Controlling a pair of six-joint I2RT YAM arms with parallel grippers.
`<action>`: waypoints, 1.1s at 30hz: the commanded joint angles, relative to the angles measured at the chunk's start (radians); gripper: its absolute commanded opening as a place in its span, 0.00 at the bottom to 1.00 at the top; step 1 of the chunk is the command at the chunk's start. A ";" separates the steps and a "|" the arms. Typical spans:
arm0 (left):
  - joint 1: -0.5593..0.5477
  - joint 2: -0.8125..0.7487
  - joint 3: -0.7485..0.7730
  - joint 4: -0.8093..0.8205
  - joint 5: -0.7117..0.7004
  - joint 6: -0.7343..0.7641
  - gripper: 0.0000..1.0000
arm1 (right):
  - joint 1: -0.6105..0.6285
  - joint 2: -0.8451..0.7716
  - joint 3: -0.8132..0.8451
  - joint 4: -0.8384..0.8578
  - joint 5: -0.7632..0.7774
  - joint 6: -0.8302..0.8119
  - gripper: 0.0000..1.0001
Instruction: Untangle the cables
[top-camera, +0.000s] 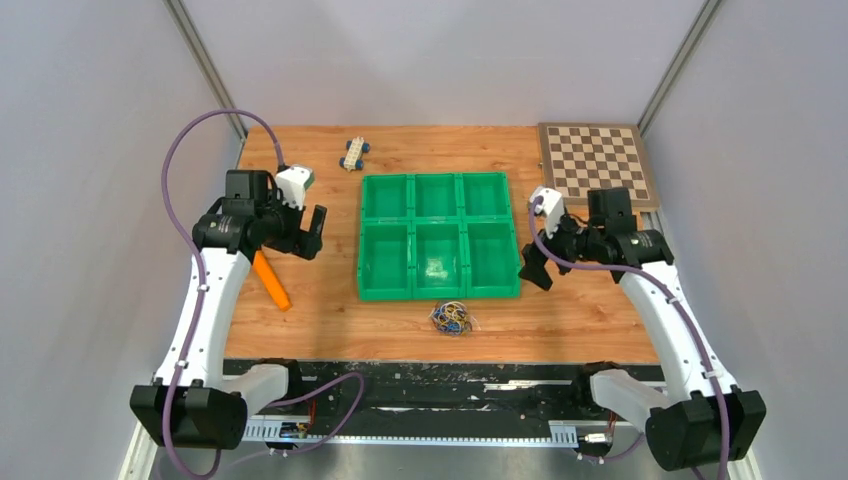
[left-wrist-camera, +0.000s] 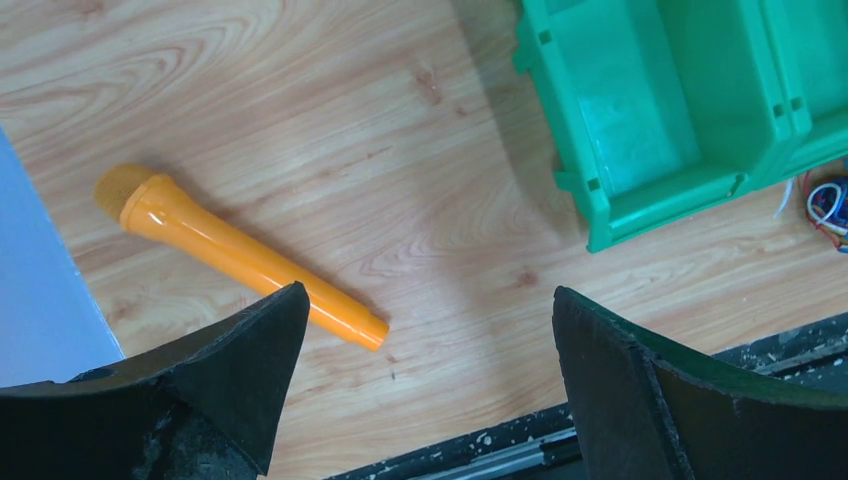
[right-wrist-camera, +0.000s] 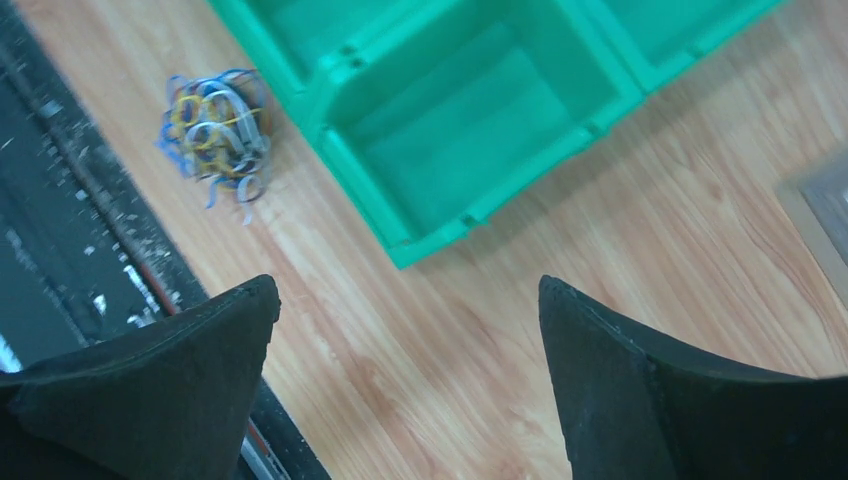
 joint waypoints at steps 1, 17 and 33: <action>0.000 -0.095 0.005 0.088 0.018 -0.059 1.00 | 0.165 -0.058 -0.040 -0.056 -0.016 -0.087 1.00; 0.018 -0.337 -0.164 0.196 0.128 -0.212 1.00 | 0.791 0.061 -0.244 0.299 0.143 -0.015 0.92; 0.079 -0.346 -0.165 0.196 0.169 -0.240 1.00 | 0.928 0.242 -0.441 0.715 0.474 0.013 0.74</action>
